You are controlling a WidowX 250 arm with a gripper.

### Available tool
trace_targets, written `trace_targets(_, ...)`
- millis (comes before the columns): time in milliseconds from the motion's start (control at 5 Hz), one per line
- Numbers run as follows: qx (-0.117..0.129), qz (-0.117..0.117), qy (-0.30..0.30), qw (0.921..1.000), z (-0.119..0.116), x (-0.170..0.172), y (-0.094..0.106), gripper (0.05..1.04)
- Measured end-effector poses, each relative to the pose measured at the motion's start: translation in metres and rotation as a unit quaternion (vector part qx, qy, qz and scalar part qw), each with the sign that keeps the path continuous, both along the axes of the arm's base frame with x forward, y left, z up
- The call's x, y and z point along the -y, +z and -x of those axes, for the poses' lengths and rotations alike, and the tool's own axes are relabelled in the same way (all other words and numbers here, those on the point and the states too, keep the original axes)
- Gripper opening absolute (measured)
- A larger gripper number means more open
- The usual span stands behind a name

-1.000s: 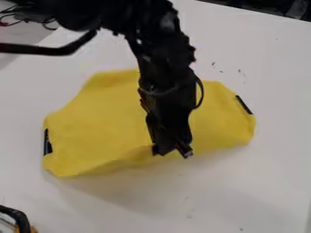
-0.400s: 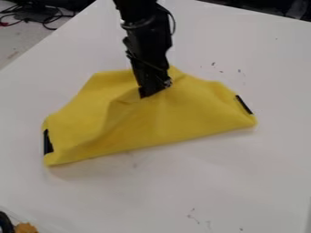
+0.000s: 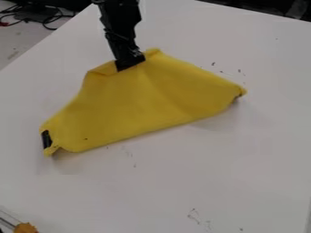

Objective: Fold the clothes from the bottom right and pack

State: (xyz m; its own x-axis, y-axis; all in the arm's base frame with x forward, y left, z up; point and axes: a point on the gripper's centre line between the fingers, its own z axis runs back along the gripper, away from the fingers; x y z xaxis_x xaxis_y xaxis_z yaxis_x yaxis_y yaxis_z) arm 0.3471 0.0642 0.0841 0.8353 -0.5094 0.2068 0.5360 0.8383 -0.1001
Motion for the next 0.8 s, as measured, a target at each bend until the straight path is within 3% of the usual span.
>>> trace_targets(200, -0.01, 0.003, -0.029, 0.9995, -0.026, -0.02, -0.007, 0.068)
trace_targets(400, -0.009, 0.021, -0.045, 0.9987, -0.044, -0.036, -0.019, 0.094)
trace_targets(600, -0.014, 0.035, -0.041, 0.9985, -0.046, -0.043, -0.033, 0.26)
trace_targets(800, 0.002, 0.033, -0.043, 0.9985, -0.051, -0.043, -0.033, 0.534)
